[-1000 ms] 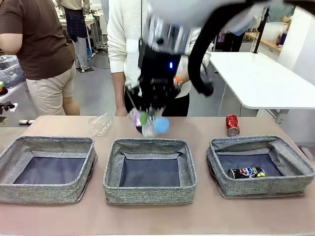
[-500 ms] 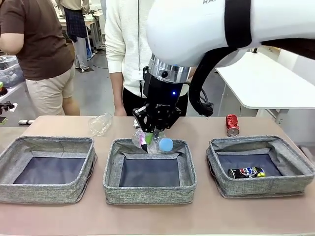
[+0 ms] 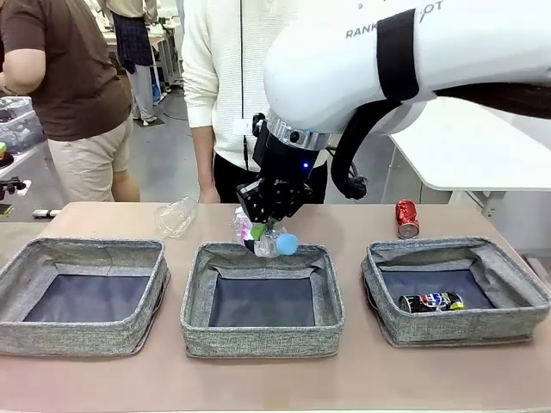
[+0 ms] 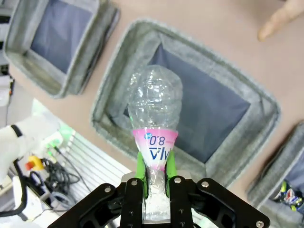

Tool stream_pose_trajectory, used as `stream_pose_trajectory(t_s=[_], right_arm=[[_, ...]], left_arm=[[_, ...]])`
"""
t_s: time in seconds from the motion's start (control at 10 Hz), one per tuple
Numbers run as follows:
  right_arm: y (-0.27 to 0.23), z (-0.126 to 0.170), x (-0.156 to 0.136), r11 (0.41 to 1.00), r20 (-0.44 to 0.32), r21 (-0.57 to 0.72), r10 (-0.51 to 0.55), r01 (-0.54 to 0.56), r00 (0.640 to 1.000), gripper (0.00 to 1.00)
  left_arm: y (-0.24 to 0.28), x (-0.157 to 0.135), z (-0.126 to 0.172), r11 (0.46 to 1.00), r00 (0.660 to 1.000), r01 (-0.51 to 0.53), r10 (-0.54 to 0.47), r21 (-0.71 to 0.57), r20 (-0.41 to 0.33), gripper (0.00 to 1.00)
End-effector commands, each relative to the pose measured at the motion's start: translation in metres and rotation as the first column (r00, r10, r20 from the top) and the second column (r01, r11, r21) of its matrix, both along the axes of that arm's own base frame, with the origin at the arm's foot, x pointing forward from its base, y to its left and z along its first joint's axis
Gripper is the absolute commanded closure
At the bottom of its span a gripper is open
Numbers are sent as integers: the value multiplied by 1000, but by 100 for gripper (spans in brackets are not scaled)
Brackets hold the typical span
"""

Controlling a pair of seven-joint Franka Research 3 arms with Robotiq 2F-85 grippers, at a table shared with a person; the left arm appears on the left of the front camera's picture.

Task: Sort the waste into the appropriate baskets.
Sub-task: Place the picked waste into the Fabric basket indicated by the person.

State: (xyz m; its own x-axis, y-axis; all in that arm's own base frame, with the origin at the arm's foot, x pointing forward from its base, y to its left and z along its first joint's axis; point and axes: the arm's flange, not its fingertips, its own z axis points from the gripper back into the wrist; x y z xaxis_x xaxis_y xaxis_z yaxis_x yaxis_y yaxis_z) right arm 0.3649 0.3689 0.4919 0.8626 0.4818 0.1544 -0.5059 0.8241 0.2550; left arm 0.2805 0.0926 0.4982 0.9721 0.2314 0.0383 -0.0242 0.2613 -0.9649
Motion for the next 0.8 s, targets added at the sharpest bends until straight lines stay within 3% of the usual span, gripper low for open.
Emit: stream_pose_trajectory(t_s=[0.0,0.2,0.3,0.5,0.6,0.7], right_arm=[[-6,-11,-2,998,-3,54,20,-19,1000,82],[-7,-12,-2,999,6,52,3,-3,1000,82],[-8,-13,-2,999,3,49,1,-1,1000,66],[-9,-13,-2,999,-4,51,-7,7,1000,7],[-10,-13,-2,999,-6,50,-14,14,1000,0],[-12,-13,-2,998,-6,52,-20,20,1000,0]], left_arm=[[-2,0,4,1000,1000,-4,4,-20,1,0],[-2,0,4,1000,1000,-4,4,-20,1,0],[-2,0,4,1000,1000,-4,4,-20,1,0],[-2,0,4,1000,1000,-4,4,-20,1,0],[-2,0,4,1000,1000,-4,4,-20,1,0],[-2,0,4,1000,1000,-4,4,-20,1,0]])
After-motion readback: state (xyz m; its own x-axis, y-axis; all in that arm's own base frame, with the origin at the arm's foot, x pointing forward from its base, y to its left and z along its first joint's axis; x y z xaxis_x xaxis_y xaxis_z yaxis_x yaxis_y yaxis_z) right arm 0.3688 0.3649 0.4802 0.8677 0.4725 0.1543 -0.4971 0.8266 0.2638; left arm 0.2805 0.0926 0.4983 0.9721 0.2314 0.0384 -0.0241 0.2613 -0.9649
